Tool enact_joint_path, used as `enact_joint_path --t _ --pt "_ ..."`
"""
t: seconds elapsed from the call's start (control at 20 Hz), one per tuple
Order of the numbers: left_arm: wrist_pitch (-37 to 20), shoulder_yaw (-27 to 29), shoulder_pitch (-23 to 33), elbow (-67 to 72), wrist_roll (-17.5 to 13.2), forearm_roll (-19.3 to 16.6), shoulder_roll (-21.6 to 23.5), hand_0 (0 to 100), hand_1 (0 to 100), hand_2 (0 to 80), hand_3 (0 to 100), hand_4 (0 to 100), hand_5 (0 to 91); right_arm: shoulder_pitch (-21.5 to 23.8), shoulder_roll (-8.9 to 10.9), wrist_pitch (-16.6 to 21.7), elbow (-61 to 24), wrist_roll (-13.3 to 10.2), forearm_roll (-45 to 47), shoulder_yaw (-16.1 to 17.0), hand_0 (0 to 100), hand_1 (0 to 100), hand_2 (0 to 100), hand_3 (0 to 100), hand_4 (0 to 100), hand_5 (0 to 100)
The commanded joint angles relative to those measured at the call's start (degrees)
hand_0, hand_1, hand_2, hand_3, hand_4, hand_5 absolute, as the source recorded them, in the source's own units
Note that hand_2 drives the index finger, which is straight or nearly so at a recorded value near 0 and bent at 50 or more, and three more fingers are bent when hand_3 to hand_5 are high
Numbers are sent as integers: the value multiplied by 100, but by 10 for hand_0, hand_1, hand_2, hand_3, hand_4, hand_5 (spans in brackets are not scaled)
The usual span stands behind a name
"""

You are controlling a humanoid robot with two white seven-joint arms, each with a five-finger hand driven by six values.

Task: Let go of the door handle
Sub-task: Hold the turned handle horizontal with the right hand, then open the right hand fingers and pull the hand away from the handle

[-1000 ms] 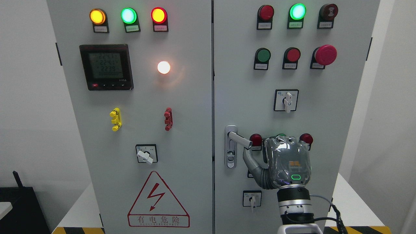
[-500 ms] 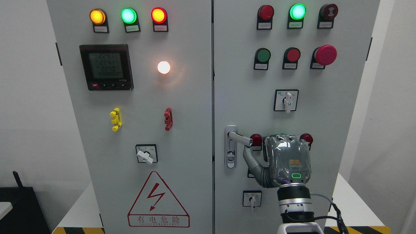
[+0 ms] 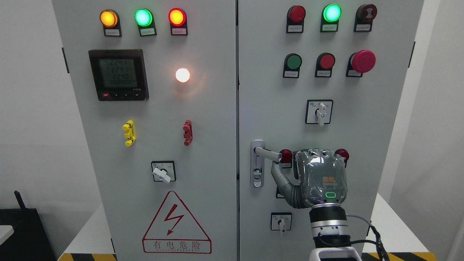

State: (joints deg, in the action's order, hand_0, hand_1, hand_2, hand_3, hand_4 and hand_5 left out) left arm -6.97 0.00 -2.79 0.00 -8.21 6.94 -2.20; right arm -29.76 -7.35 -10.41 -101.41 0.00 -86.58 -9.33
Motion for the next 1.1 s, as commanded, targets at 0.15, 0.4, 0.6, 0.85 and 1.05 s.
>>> enact_joint_path --t 0.15,0.4,0.6,0.85,1.05 --pt "-6 62 -2 97 3 0 0 120 389 0 0 0 0 -13 -3 4 -2 -9 1 1 498 171 955 1000 936 936" --pt "3 62 7 97 3 0 0 120 389 0 0 0 0 5 6 21 -2 -9 9 -8 499 171 955 1000 936 936" --pt "3 62 -2 97 3 0 0 120 389 0 0 0 0 101 15 39 -89 -35 18 -43 501 170 955 1000 936 936" --pt "3 62 -2 97 3 0 0 120 389 0 0 0 0 312 23 144 -282 -62 18 -69 504 169 955 1000 935 935" --pt "3 62 -2 97 3 0 0 120 389 0 0 0 0 549 41 232 -440 -88 18 -69 508 169 955 1000 935 933"
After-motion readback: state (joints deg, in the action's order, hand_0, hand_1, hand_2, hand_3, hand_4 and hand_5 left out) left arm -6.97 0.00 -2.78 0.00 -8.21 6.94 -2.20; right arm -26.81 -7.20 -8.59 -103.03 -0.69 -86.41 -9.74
